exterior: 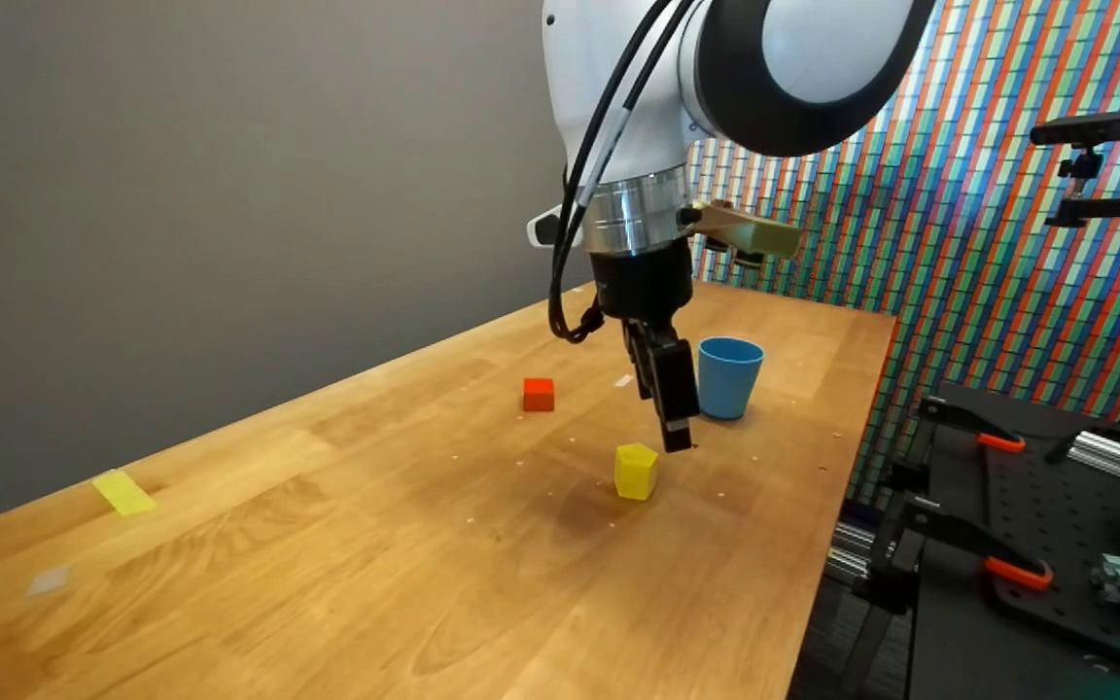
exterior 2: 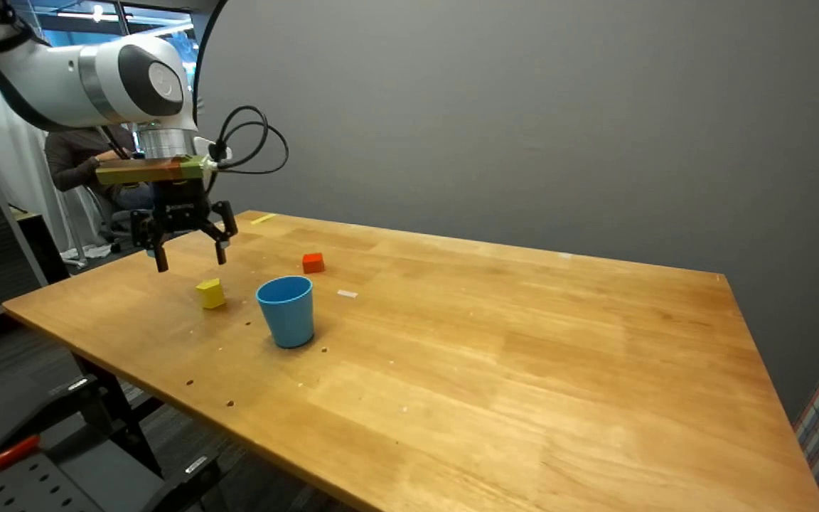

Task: Take the yellow block and put it in the cup

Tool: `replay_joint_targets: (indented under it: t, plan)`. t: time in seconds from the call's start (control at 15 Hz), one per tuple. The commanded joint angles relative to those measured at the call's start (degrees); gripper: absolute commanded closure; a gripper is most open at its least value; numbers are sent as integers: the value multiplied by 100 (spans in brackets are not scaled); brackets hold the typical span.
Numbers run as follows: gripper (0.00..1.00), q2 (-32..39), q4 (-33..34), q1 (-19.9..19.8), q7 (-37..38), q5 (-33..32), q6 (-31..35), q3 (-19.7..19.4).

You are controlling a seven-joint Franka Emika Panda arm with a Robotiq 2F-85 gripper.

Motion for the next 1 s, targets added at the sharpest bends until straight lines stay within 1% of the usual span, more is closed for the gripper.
replay_joint_targets:
  t: [0.0, 0.2, 0.8, 0.87, 0.93]
  plan:
    - [0, 318, 241, -135, -340, 55, 207, -11]
    - [0, 491, 321, -197, -534, 97, 291, 29]
    - [0, 863, 533, -402, -969, 678, 239, 162]
    - [25, 895, 527, -401, -987, 680, 292, 149]
    - [26, 923, 528, -395, -990, 654, 301, 137]
